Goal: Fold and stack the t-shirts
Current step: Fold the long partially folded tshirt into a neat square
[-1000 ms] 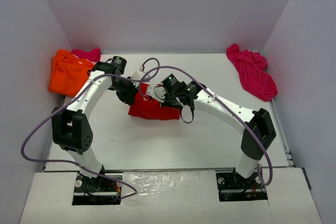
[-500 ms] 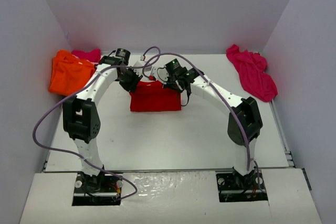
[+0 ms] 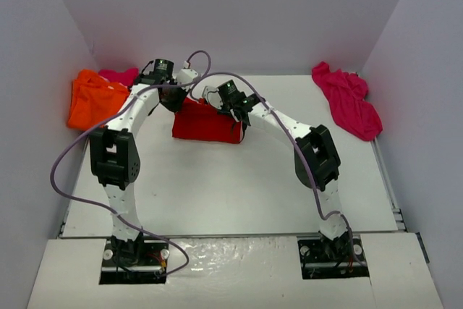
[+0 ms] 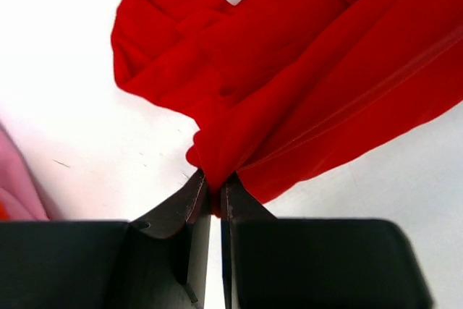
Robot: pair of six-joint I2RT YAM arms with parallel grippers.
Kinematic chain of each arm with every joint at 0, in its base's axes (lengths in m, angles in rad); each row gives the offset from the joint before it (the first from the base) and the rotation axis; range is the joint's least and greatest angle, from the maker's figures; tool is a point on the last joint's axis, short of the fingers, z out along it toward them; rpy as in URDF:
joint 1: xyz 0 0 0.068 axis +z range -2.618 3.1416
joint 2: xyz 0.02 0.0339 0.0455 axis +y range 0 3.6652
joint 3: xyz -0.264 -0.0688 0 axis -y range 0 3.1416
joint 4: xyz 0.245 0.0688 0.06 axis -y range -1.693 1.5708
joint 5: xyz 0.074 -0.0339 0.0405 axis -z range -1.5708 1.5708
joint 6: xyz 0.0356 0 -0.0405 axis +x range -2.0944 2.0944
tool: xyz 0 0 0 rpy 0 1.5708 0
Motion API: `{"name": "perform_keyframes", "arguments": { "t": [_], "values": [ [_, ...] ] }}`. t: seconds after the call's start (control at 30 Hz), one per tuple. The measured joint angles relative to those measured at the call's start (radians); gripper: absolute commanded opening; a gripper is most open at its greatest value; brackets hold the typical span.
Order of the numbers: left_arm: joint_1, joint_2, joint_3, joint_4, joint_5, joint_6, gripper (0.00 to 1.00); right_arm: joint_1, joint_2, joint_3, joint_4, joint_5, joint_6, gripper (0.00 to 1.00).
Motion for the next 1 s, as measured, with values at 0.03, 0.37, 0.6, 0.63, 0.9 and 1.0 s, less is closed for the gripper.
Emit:
{"name": "perform_keyframes", "arguments": {
  "t": [0.03,0.37,0.6,0.63,0.9,1.0],
  "values": [
    [0.002,0.018,0.03,0.007,-0.008,-0.004,0.0,-0.003,0.021,0.023,0.009,0.011,0.0,0.0],
    [0.011,0.278,0.283,0.101,-0.194,-0.044,0.61,-0.064,0.313,0.247,0.198,0.196,0.003,0.74],
    [0.022,0.402,0.515,0.082,-0.309,-0.056,0.72,-0.128,0.439,0.366,0.249,0.318,-0.017,0.81],
    [0.024,0.437,0.607,0.076,-0.315,-0.063,0.72,-0.135,0.439,0.377,0.257,0.332,-0.024,0.81],
    [0.091,0.367,0.668,0.038,-0.208,-0.159,0.72,-0.165,0.328,0.347,0.28,0.364,-0.005,0.82],
    [0.138,0.32,0.595,-0.009,-0.104,-0.205,0.72,-0.186,0.223,0.308,0.21,0.311,0.07,0.82]
  ]
}}
